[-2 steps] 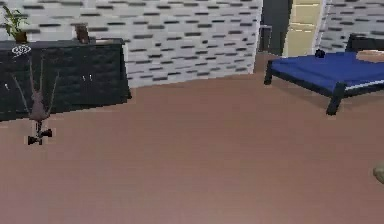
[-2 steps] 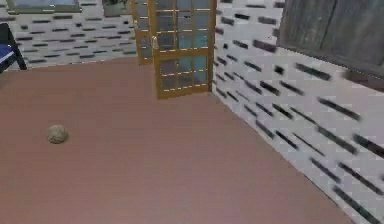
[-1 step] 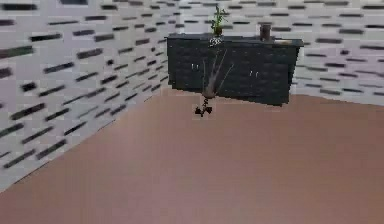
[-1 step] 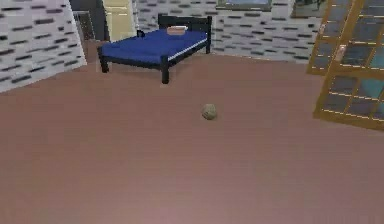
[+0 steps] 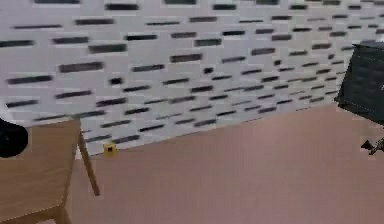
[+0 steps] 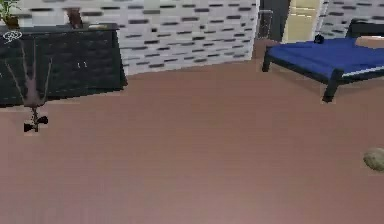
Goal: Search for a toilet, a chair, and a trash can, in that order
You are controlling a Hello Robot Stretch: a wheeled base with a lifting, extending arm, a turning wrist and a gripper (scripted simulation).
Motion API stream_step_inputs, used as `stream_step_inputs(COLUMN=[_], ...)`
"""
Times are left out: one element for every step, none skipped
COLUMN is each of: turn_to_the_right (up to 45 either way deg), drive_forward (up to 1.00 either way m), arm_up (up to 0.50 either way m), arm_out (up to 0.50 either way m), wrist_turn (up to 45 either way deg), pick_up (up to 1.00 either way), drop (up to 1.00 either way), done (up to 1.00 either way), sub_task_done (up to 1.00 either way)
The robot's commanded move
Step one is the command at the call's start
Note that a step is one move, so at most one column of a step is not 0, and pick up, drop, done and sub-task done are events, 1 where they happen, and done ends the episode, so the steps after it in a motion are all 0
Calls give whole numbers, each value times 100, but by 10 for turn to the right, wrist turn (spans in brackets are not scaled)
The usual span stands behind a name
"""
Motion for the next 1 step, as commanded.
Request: stream_step_inputs(turn_to_the_right=[-450], drive_forward=[0], arm_up=[0], arm_out=[0], wrist_turn=[0], pick_up=[0], drop=[0], done=[0], sub_task_done=[0])
